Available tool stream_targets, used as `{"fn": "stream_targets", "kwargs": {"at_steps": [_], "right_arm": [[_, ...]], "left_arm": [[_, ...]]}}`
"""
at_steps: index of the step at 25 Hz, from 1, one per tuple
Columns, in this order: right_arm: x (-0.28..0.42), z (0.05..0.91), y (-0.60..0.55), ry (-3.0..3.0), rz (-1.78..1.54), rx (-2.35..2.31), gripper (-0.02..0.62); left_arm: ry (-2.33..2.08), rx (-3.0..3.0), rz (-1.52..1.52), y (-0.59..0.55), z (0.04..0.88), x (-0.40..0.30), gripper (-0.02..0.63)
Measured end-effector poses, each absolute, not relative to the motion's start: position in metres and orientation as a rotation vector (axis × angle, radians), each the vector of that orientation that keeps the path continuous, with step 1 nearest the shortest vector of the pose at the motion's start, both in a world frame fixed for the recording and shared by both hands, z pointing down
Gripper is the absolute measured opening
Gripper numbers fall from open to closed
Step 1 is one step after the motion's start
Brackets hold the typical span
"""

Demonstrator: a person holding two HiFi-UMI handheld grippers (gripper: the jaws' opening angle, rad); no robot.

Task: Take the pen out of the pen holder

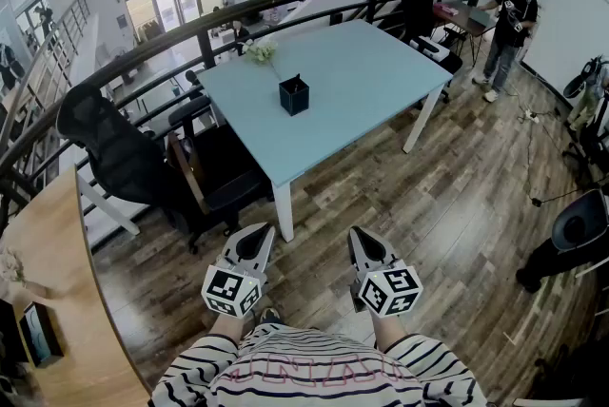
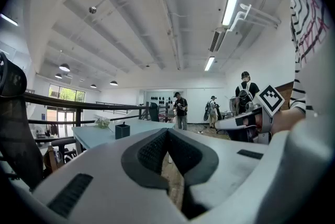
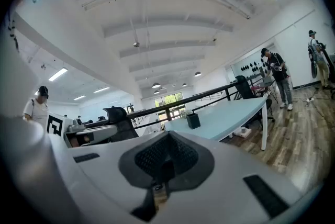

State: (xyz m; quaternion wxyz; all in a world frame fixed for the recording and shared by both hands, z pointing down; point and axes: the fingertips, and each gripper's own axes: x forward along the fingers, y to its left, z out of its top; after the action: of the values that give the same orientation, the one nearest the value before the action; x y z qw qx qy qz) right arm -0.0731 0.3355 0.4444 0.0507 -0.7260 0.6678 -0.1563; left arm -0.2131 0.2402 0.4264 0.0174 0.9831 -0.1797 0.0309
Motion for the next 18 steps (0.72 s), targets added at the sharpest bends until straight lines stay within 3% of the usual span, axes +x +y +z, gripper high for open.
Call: {"fn": "stream_targets", "kwargs": {"at_steps": [15,16,18], "right_arm": [[-0.051,0.437,0.338,2.013,-0.429,-2.147,0.035],[-0.047,0.437,0.335,2.003,-0.427,-2.145,0.048],[-0.04,0.439,0.327,1.99,-0.426,-2.146,0.14]], "left_arm": [[-0.492,3.057,0.081,0.246,0.427,-0.178,0.031],[-0.485,3.055,0.086,0.242,0.429,-0.175,0.049],[-0.47,3.051,0.101,0.231,0.432,-0.167,0.174]]}}
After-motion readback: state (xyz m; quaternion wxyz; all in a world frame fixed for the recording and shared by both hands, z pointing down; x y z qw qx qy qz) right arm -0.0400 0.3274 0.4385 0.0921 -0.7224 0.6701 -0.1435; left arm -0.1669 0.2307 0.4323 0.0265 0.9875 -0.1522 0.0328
